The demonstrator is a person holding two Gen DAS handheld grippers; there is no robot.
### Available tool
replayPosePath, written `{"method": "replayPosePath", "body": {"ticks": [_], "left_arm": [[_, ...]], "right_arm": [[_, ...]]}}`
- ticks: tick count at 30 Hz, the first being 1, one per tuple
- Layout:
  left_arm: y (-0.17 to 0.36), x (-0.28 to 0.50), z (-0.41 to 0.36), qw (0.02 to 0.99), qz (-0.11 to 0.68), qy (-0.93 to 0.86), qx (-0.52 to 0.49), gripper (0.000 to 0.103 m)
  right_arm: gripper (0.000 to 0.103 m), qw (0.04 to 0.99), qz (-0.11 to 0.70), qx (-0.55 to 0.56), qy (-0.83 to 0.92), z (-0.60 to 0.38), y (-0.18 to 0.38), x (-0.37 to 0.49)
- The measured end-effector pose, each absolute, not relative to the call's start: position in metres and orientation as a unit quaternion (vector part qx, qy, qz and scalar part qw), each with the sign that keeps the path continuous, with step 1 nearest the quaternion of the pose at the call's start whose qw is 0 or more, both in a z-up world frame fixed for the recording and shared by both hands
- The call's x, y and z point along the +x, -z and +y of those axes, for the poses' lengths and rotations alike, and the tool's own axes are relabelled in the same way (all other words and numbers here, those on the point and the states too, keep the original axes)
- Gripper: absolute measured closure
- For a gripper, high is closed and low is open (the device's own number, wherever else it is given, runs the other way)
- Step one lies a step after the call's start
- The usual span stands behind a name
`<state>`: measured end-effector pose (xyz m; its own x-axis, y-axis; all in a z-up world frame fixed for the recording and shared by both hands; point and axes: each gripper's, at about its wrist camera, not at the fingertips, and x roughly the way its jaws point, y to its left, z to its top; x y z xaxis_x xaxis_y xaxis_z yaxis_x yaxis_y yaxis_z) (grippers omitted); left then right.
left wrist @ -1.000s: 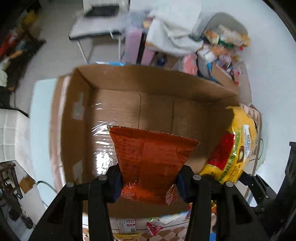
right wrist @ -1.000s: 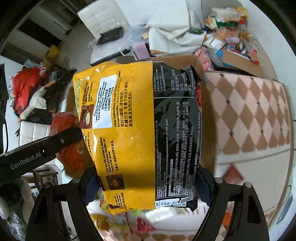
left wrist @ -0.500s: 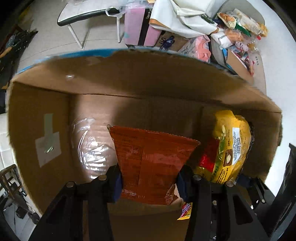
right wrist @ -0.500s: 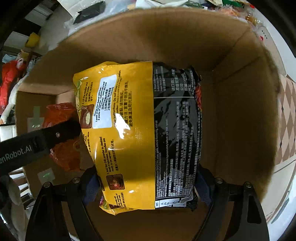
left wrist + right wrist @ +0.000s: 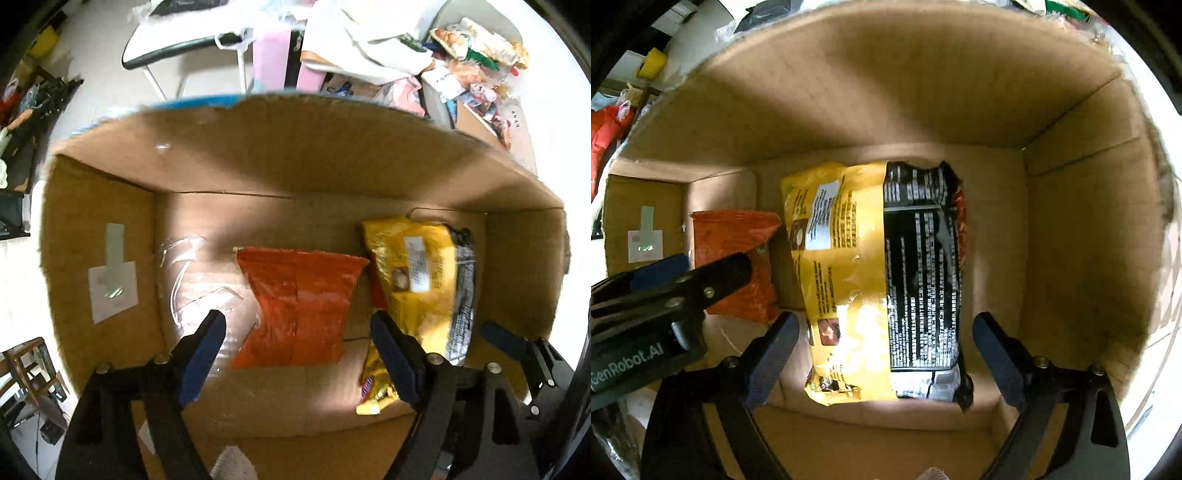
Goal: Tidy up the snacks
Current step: 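Lift both tools out of the box back toward the snacks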
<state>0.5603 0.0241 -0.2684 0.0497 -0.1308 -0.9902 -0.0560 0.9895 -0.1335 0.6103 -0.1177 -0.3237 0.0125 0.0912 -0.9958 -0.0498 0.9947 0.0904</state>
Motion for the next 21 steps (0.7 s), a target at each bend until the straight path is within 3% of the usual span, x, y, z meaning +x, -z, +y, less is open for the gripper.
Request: {"method": "replayPosePath", "body": {"ticks": [21], "left_arm": [[0.167,0.435,0.017,0.84,0.541,-0.004,-0.033,0.023]], "right_arm": [[0.006,0.826,0.562,-0.004,-0.049,-0.142,0.193,0.455]]}}
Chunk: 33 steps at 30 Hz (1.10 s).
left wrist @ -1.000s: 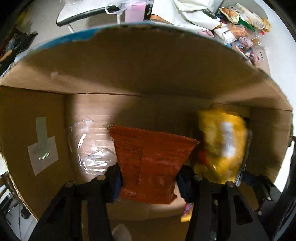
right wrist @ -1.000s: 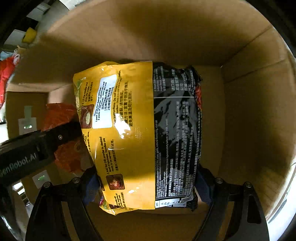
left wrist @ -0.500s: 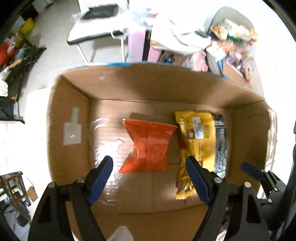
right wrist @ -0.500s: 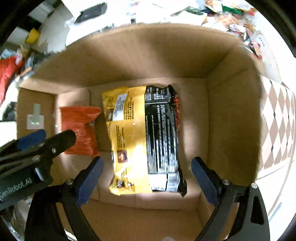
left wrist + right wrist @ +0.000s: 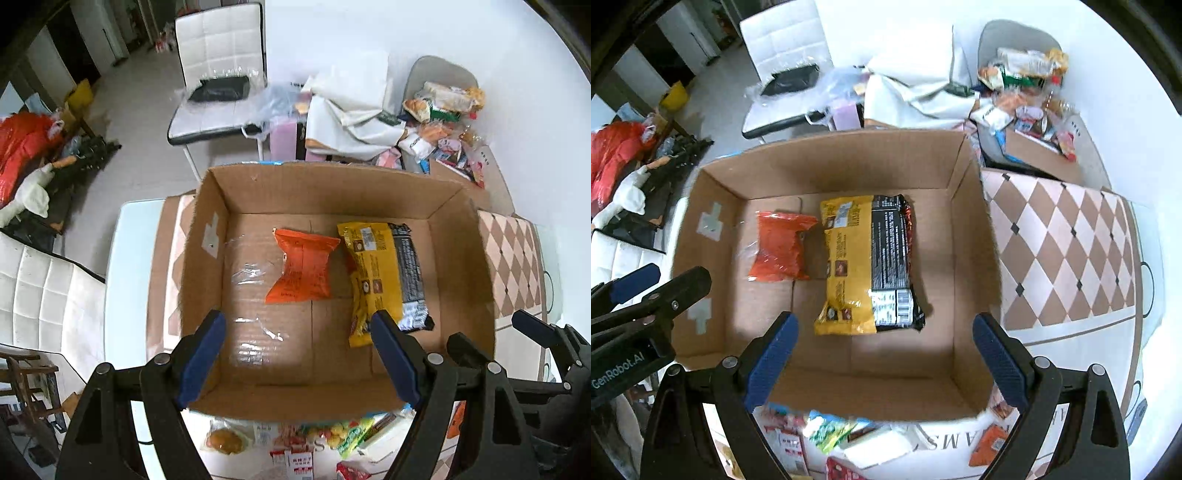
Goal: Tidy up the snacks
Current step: 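Lift both tools out of the box back toward the snacks, then grasp the yellow bag with the left tool while the right tool grasps the white packet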
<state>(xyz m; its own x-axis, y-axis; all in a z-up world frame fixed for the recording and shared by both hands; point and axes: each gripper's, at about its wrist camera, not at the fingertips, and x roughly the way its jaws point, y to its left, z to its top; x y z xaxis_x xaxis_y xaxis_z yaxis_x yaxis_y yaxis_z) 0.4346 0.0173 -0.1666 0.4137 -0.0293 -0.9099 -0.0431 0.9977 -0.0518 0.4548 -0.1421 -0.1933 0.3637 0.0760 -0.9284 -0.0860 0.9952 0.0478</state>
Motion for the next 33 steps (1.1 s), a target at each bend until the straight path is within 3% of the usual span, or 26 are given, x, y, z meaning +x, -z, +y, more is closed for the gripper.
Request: {"method": "replayPosePath", "body": {"ticks": [12,19,20,22,26,33], "left_arm": [[0.124,0.366,0.014,0.864,0.502,-0.014,-0.045,0.023],[0.121,0.341,0.017,0.873,0.484,-0.023,-0.06,0.023],[0.122,0.338,0.02,0.874,0.481,-0.024,-0.066,0.02],[0.129,0.331,0.028,0.871,0.483,-0.028,-0.083,0.01],[0.158,0.31,0.052,0.852,0.505,-0.055,-0.128,0.01],[0.253,0.247,0.117,0.759,0.587,-0.13,-0.248,0.01]], "right_arm": [[0.006,0.848,0.523,0.0,-0.08,-0.145,0.138,0.377],[0.006,0.838,0.538,0.024,-0.086,-0.153,0.138,0.346],[0.006,0.834,0.544,0.03,-0.085,-0.155,0.142,0.344],[0.006,0.819,0.565,0.05,-0.087,-0.159,0.156,0.337],[0.006,0.768,0.626,0.104,-0.088,-0.165,0.213,0.324],[0.006,0.671,0.719,0.18,-0.037,-0.174,0.329,0.31]]}}
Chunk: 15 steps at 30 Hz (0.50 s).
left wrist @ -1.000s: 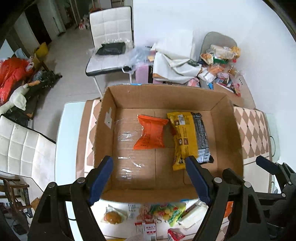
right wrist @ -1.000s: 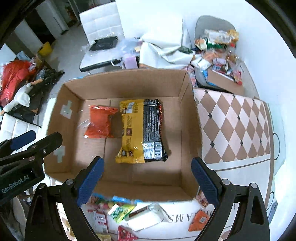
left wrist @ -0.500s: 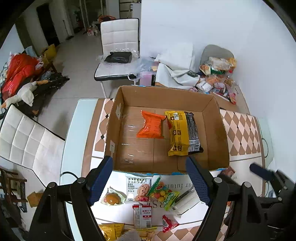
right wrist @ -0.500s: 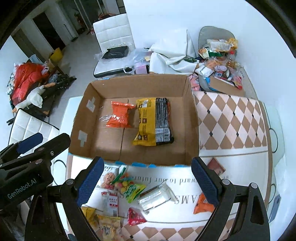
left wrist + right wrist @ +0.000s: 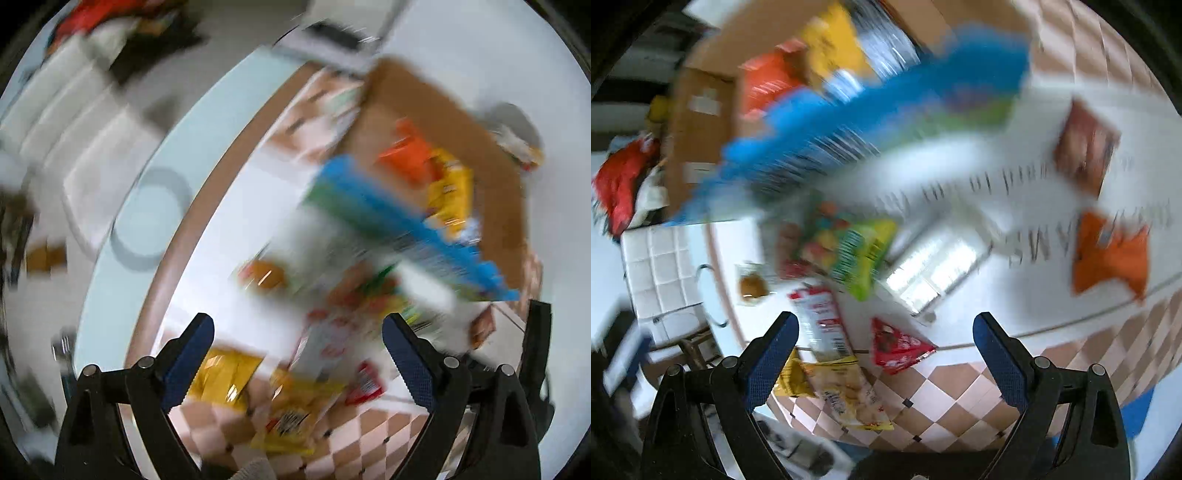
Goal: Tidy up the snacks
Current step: 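Grasp the yellow bag with the left tool while the right tool grasps the white packet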
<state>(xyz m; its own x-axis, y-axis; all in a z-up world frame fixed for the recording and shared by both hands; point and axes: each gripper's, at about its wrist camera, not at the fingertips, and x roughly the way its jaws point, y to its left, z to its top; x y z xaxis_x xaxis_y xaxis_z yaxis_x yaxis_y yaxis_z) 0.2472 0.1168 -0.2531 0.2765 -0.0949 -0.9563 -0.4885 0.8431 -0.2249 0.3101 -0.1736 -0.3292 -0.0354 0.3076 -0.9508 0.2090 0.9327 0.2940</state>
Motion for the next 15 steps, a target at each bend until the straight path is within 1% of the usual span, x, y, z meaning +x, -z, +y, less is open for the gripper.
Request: {"method": "replayPosePath", "body": {"ticks": [4,10,11,13,15], "left_arm": [[0.298,0.21,0.149,0.706,0.613,-0.174,-0.308,0.01],[0.366,0.171,0.178,0.6,0.636,-0.193,-0.445,0.01],[0.377,0.167,0.18,0.582,0.638,-0.193,-0.465,0.01],[0.385,0.167,0.18,0.572,0.642,-0.197,-0.472,0.01],[0.383,0.175,0.174,0.592,0.648,-0.192,-0.44,0.01]], "right_arm": [[0.006,0.659,0.726,0.196,0.007,-0.18,0.36,0.315],[0.006,0.654,0.73,0.192,0.041,-0.175,0.383,0.324],[0.006,0.691,0.7,0.173,0.047,-0.172,0.386,0.325],[0.006,0.688,0.703,0.171,0.05,-0.17,0.39,0.326],[0.006,0.688,0.706,0.161,0.049,-0.166,0.391,0.328]]}}
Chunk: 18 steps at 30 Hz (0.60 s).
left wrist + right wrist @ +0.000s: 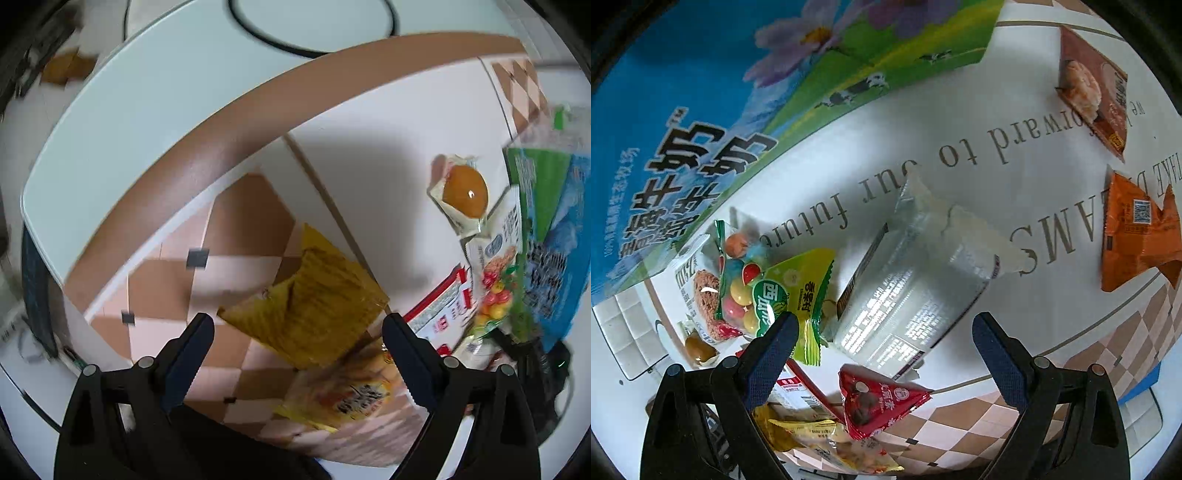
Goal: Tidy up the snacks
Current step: 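Grasp the yellow bag with the left tool while the right tool grasps the white packet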
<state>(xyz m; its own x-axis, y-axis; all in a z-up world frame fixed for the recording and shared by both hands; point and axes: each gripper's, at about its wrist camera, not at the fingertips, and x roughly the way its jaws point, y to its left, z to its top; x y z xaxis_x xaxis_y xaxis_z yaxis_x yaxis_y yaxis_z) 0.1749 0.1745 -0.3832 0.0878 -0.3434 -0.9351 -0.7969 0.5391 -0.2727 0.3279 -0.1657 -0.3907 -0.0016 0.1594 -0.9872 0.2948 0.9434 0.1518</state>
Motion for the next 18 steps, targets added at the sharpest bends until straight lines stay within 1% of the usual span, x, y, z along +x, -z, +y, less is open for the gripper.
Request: {"method": "replayPosePath", "body": {"ticks": [5,8,10,12,14,16,18], "left_arm": [[0.359,0.208,0.139,0.671,0.674,-0.144,-0.273,0.01],[0.358,0.219,0.124,0.682,0.687,-0.124,-0.217,0.01],[0.362,0.224,0.118,0.681,0.695,-0.114,-0.201,0.01],[0.366,0.228,0.111,0.678,0.701,-0.109,-0.19,0.01],[0.371,0.23,0.11,0.676,0.707,-0.106,-0.182,0.01],[0.377,0.233,0.104,0.673,0.711,-0.103,-0.178,0.01],[0.386,0.235,0.109,0.67,0.714,-0.101,-0.178,0.01]], "right_arm": [[0.006,0.691,0.715,0.1,0.038,-0.155,0.397,0.323],[0.006,0.686,0.721,0.094,0.032,-0.153,0.403,0.321],[0.012,0.687,0.721,0.085,0.027,-0.148,0.406,0.322],[0.016,0.692,0.719,0.068,0.017,-0.144,0.405,0.32],[0.022,0.697,0.716,0.04,-0.001,-0.136,0.402,0.316],[0.034,0.699,0.715,-0.012,-0.02,-0.125,0.401,0.305],[0.038,0.697,0.715,-0.054,-0.034,-0.119,0.404,0.29]]}}
